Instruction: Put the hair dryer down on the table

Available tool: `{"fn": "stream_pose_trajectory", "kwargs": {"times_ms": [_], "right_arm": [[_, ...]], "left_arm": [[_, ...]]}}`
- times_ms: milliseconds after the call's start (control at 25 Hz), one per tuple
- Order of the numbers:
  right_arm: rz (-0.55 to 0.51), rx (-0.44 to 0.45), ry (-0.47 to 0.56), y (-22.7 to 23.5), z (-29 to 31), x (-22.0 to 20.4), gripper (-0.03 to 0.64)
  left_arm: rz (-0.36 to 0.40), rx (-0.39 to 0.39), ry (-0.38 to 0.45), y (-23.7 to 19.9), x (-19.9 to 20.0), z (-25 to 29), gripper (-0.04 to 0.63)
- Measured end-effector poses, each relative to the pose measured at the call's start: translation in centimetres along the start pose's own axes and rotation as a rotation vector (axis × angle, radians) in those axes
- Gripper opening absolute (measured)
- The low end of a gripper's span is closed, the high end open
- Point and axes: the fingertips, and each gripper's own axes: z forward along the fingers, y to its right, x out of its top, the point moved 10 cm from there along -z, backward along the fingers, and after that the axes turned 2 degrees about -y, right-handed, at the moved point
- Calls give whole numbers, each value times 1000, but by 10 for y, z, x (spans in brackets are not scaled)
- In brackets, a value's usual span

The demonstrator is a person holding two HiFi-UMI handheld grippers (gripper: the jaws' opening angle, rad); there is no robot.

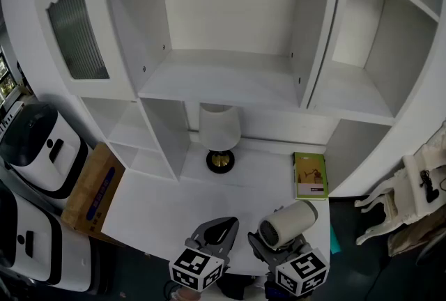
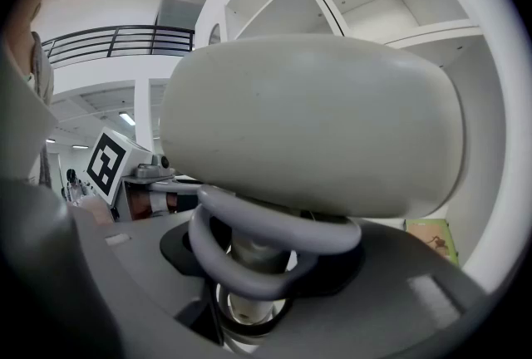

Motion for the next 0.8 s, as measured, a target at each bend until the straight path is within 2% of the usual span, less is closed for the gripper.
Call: {"fn": "stream_pose_trajectory", "kwargs": {"times_ms": [800], "right_arm": [[11,5,-50,-2,13,-12,244]], "left_arm": [[0,-8,-6,-2,-2,-5,0]]}}
